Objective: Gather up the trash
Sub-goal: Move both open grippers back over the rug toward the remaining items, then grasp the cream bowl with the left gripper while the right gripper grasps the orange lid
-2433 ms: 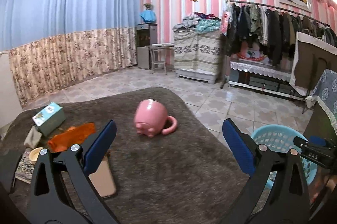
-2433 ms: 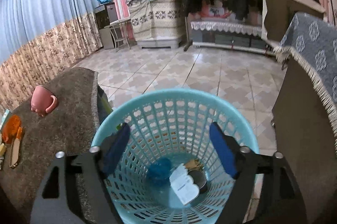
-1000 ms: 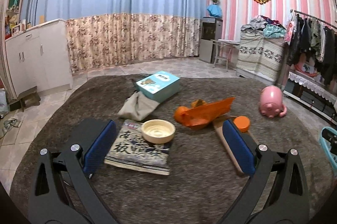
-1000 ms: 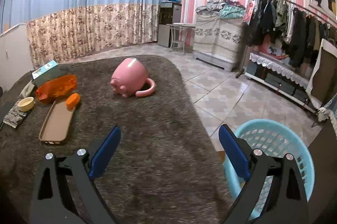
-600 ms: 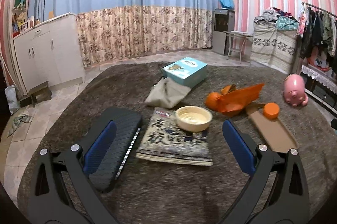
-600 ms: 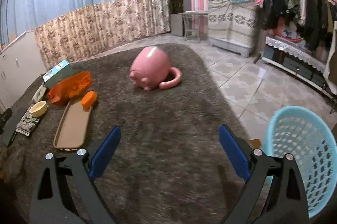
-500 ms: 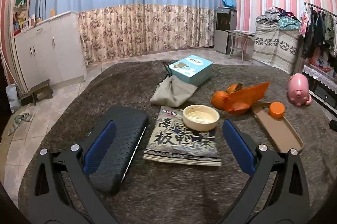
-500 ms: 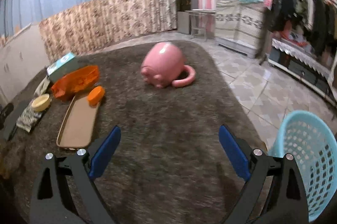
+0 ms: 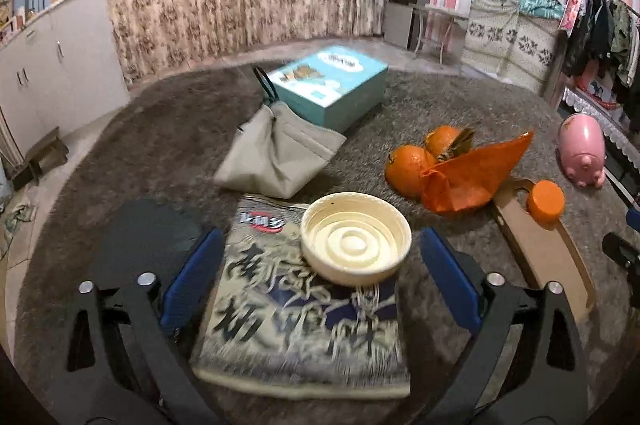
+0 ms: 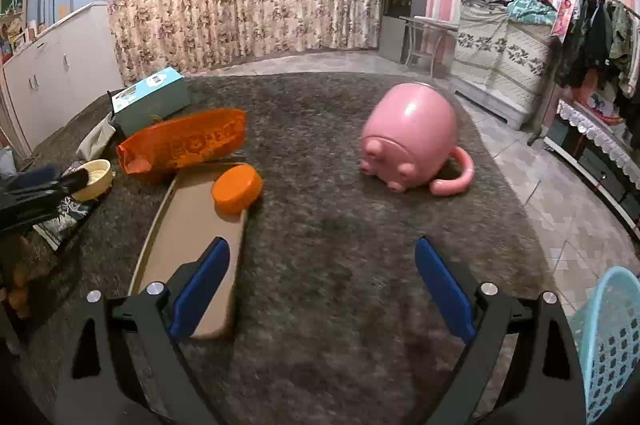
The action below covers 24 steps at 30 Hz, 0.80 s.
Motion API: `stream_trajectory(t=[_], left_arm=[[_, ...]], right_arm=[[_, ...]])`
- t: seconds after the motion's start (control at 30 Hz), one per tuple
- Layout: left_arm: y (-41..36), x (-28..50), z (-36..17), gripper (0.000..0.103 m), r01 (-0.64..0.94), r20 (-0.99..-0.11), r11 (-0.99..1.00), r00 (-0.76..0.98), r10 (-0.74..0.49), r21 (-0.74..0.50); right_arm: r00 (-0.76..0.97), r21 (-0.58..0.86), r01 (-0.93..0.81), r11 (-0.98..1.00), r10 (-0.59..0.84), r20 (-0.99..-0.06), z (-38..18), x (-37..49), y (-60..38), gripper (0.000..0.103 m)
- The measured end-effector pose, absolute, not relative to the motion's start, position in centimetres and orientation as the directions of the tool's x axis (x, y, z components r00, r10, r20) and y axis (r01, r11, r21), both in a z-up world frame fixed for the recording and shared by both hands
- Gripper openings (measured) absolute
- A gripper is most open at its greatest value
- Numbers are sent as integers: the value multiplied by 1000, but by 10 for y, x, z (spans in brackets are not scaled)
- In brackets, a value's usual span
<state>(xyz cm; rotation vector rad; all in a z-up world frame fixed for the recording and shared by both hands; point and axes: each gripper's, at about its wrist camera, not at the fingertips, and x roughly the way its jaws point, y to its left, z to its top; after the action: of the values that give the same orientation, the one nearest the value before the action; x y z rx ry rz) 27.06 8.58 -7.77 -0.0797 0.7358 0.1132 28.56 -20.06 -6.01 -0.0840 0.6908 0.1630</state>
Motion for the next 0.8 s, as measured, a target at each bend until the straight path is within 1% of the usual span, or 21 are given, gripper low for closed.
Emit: stream_trajectory(t=[0.03, 0.1, 0.13, 0.17, 0.2, 0.23, 0.3, 0.37, 0.43, 0.47, 0.53, 0.67, 0.73, 0.8], left_arm=[[85, 275, -81, 84, -125, -689, 991, 722, 64, -39], [85, 280, -87, 78, -119, -706, 991, 706, 48, -52], [86, 281, -88, 71, -121, -708, 991, 705, 47, -55], [87, 280, -89, 67, -118, -706, 991, 707, 43, -59], [86, 280, -90, 60, -110, -704, 992, 710, 34, -62], [85, 280, -90, 57, -105, -702, 993, 712, 32, -61], [82, 278, -90, 57, -103, -692, 993, 721, 39, -52], [81, 275, -88, 57, -102, -676, 994, 736, 41, -50], [81, 272, -87, 57, -102, -666, 993, 745, 38, -57], [82, 273, -88, 57, -101, -666, 993, 745, 34, -62], [86, 274, -89, 57, -104, -672, 991, 740, 24, -79], [88, 274, -90, 57, -105, -673, 991, 740, 18, -89], [91, 273, -90, 57, -105, -674, 990, 739, 18, -89], [90, 273, -90, 57, -105, -673, 990, 739, 17, -90]], right_arm=[[757, -21, -182, 983, 126, -641, -60, 287, -199, 92], [755, -26, -197, 980, 135, -642, -61, 293, -192, 92], [754, -28, -204, 978, 139, -642, -61, 295, -188, 92], [753, -30, -212, 977, 143, -642, -61, 297, -185, 92], [751, -29, -221, 975, 151, -643, -61, 301, -181, 92], [749, -27, -228, 973, 158, -644, -61, 305, -177, 91], [746, -31, -237, 971, 162, -646, -61, 313, -170, 91], [736, -42, -250, 967, 162, -657, -65, 320, -163, 87], [708, -49, -273, 961, 166, -686, -72, 330, -154, 77], [700, -51, -278, 959, 166, -694, -74, 331, -151, 75], [686, -65, -291, 954, 162, -709, -80, 335, -145, 67], [692, -75, -316, 946, 176, -700, -80, 334, -138, 58], [686, -60, -332, 942, 197, -700, -79, 334, -138, 39], [690, -48, -331, 942, 207, -694, -77, 333, -140, 40]])
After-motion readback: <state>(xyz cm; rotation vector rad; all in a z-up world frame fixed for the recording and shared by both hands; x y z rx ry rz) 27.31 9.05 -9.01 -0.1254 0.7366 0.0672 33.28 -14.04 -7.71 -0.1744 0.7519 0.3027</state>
